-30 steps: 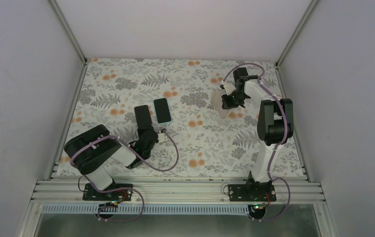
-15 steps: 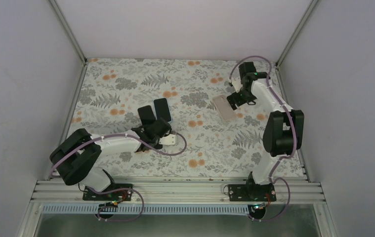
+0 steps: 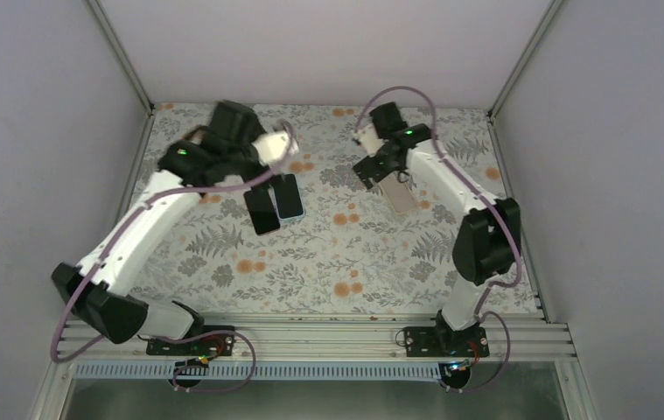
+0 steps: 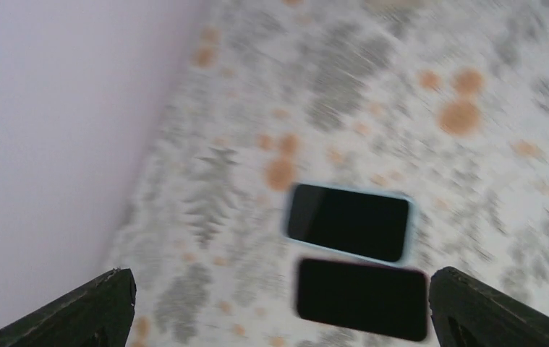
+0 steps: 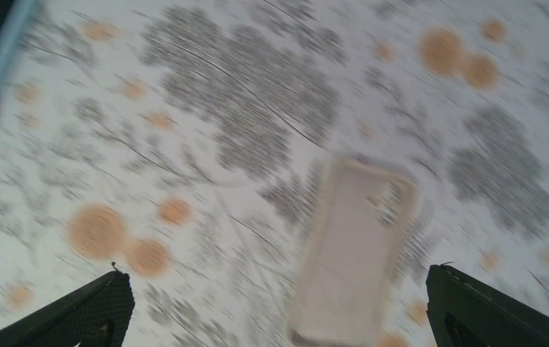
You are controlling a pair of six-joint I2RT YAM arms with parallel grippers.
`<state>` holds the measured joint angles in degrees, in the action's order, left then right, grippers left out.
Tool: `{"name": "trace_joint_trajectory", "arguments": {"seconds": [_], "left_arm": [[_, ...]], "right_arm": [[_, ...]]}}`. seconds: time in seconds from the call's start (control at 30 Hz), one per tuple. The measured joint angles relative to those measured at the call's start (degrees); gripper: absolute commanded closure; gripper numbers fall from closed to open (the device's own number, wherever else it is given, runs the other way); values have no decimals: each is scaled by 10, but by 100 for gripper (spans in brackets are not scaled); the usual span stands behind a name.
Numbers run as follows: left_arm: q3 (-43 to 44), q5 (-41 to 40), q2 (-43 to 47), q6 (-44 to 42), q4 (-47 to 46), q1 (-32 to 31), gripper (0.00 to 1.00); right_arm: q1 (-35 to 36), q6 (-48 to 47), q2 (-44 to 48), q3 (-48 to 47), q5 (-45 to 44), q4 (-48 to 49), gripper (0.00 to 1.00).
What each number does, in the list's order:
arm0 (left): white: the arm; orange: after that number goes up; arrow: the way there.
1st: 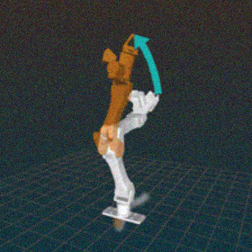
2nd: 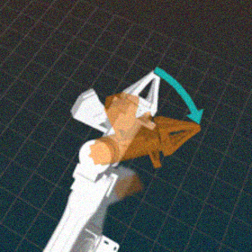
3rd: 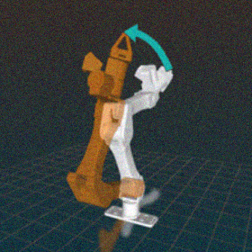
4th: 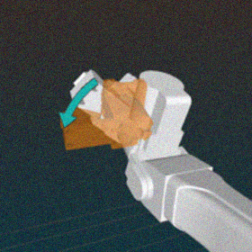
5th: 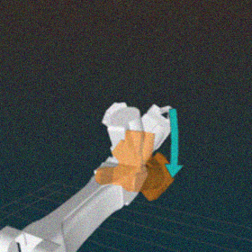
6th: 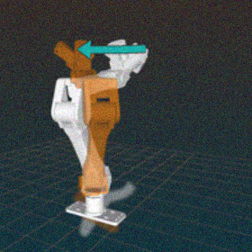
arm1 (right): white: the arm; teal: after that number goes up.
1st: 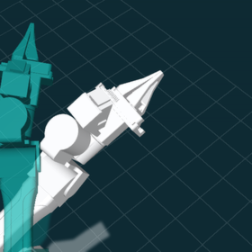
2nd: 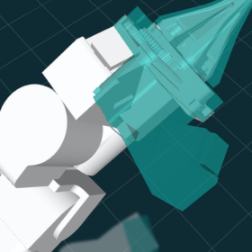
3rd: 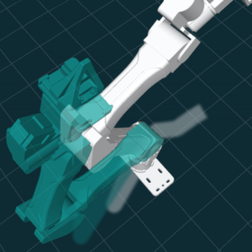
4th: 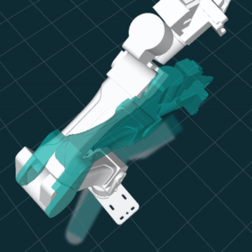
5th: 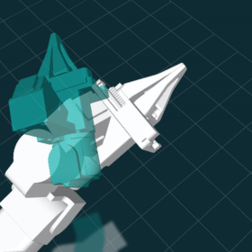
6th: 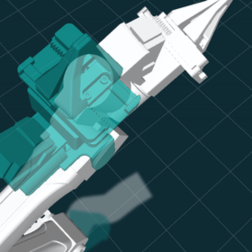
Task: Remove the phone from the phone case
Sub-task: Place the phone case at the center of the board, then pick up the phone at the center of the board.
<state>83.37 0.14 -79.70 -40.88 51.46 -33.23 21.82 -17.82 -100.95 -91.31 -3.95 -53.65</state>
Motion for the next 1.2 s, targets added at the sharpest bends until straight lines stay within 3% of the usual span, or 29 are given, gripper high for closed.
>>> {"name": "trace_joint_trajectory", "arguments": {"seconds": [0.13, 0.37, 0.57, 0.73, 1.2], "left_arm": [[68, 31, 36, 15, -6, 78, 0], [21, 5, 98, 50, -65, 145, 0], [-29, -30, 125, 83, -136, 214, 0], [-53, -40, 137, 103, -169, 235, 0], [-132, -52, 160, 131, -226, 252, 0]], "right_arm": [[73, 39, -58, -12, 11, 54, 0], [145, 114, -170, -117, 49, 129, 0], [194, 149, -226, -145, 49, 199, 0], [216, 160, -302, -217, 35, 233, 0], [225, 153, -345, -227, -58, 245, 0]]}}
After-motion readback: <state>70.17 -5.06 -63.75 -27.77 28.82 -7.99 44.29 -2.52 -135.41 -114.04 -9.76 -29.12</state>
